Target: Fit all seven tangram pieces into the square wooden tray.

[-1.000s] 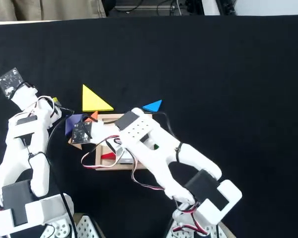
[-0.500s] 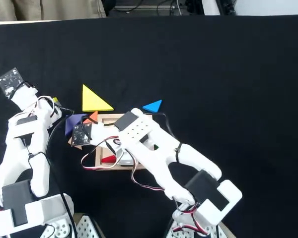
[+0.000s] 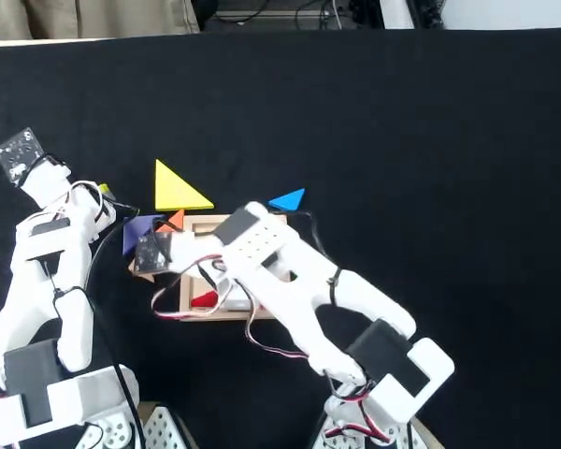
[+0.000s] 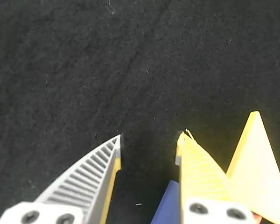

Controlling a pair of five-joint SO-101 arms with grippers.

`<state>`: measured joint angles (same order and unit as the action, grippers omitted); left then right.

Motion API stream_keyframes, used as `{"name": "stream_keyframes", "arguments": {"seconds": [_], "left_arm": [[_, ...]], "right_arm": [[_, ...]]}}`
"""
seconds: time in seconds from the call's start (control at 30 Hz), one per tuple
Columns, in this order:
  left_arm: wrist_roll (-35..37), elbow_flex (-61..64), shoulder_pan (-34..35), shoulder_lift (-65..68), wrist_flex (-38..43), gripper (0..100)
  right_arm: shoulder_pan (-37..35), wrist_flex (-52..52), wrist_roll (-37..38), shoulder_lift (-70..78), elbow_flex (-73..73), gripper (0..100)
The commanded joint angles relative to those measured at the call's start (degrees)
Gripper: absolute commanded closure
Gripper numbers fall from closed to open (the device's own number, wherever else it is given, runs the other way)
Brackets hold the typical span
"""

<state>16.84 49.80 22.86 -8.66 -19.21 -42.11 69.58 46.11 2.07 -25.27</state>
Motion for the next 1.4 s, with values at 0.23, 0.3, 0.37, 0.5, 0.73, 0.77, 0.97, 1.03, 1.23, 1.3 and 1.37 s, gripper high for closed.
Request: {"name": "stream_keyframes", "arguments": {"seconds": [0.23,0.3,0.37,0.5,0.73,0.77,0.97,1.03,1.23,1.3,1.37], "left_arm": [[0.26,-3.38,0.48,-0.35,0.7,80],[0.26,-3.38,0.48,-0.35,0.7,80],[0.26,-3.38,0.48,-0.35,0.7,80],[0.18,-3.38,0.48,-0.35,0.7,80],[0.18,-3.38,0.4,-0.35,0.7,80],[0.18,-3.38,0.4,-0.35,0.7,80],[0.18,-3.38,0.4,-0.35,0.79,80],[0.18,-3.38,0.4,-0.35,0.79,80],[0.18,-3.38,0.4,-0.35,0.79,80],[0.18,-3.38,0.4,-0.35,0.79,80],[0.18,-3.38,0.4,-0.26,0.79,80]], "right_arm": [[6.24,1.93,-0.53,-0.75,8.4,73.7],[6.51,-0.79,-0.7,-0.31,8.04,73.8],[6.68,-3.69,-0.79,-0.13,7.69,76.6],[6.51,-11.78,-5.01,1.01,6.02,99.2],[10.2,-14.42,-3.43,6.02,5.67,98.7],[10.64,-14.51,-3.16,6.55,5.76,98.5],[9.85,-14.68,-3.16,7.78,5.58,98.8],[9.85,-14.77,-3.16,7.87,5.58,98.8],[10.02,-18.64,-3.43,8.4,5.58,98.8],[9.76,-18.73,-3.34,9.89,5.85,98.8],[9.76,-19.25,-3.16,11.74,6.02,98.8]]}}
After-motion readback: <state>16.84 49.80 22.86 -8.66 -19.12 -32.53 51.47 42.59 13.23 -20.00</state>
